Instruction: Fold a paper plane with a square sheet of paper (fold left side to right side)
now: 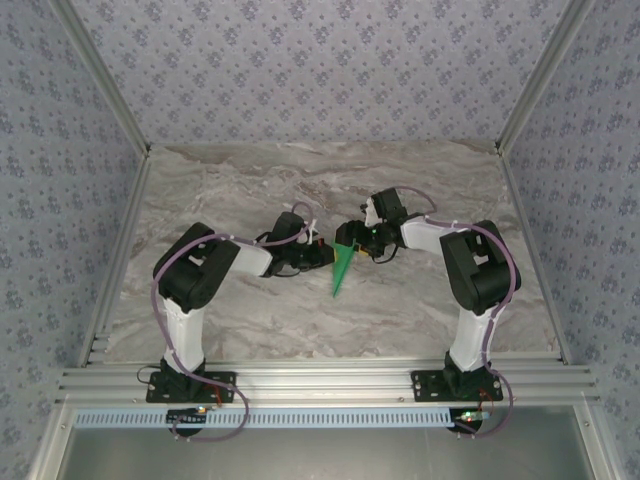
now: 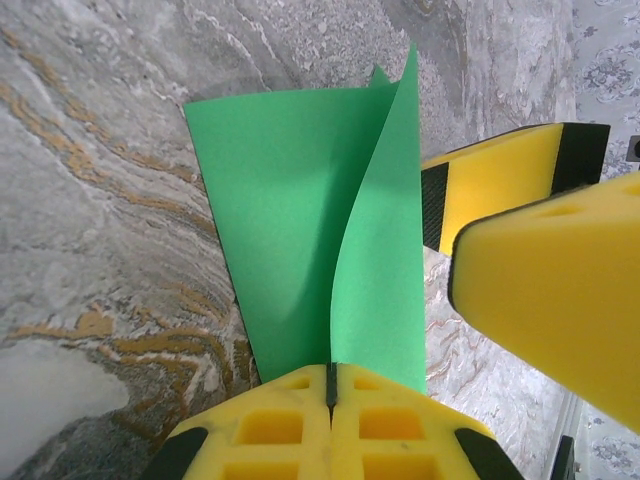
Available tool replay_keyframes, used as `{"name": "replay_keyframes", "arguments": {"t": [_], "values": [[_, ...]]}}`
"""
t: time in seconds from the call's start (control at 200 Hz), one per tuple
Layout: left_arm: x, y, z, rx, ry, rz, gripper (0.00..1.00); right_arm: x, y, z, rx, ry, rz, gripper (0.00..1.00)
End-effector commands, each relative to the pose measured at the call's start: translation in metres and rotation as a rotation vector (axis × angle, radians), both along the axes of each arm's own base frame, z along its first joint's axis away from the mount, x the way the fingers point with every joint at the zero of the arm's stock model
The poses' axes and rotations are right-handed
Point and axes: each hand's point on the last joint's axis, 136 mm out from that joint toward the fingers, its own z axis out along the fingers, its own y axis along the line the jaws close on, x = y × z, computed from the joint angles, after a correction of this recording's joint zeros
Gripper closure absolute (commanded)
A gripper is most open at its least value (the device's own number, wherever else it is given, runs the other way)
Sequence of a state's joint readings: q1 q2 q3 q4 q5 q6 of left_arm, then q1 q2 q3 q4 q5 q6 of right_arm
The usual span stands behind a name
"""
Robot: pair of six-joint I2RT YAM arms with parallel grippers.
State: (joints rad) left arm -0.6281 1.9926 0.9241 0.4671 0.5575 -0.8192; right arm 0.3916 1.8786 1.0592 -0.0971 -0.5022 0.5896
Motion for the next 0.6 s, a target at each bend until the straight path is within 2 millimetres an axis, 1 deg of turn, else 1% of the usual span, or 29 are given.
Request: {"name": "replay_keyframes", "arguments": {"t": [0.0,0.105,0.18,0.225,0.285,0.395,0.53,0.595], "values": [[0.004,0.003,-0.008,0.017,-0.003,-0.004,1.00,-0.023,-0.013,-0.033,-0.094,0.090,0.001,0.26],[0.002,0.006,-0.013,0.025,0.005,0.001,1.00,-0.016,-0.012,-0.010,-0.060,0.023,0.002,0.26],[0.002,0.007,-0.014,0.029,0.005,0.006,1.00,-0.013,-0.017,0.005,-0.057,-0.019,-0.007,0.26],[0.001,0.008,-0.015,0.032,0.007,0.008,1.00,-0.013,-0.021,0.012,-0.065,-0.035,-0.016,0.26],[0.001,0.009,-0.016,0.034,0.007,0.010,1.00,-0.014,-0.028,0.015,-0.083,-0.043,-0.026,0.28],[0.000,0.009,-0.018,0.039,0.007,0.009,1.00,-0.018,-0.030,0.016,-0.087,-0.046,-0.030,0.42],[0.001,0.009,-0.017,0.033,0.007,0.007,1.00,-0.018,-0.015,0.019,-0.022,-0.054,-0.001,0.54],[0.001,0.007,-0.016,0.028,0.003,0.001,1.00,-0.017,-0.009,0.020,-0.003,-0.059,0.005,0.57]]}}
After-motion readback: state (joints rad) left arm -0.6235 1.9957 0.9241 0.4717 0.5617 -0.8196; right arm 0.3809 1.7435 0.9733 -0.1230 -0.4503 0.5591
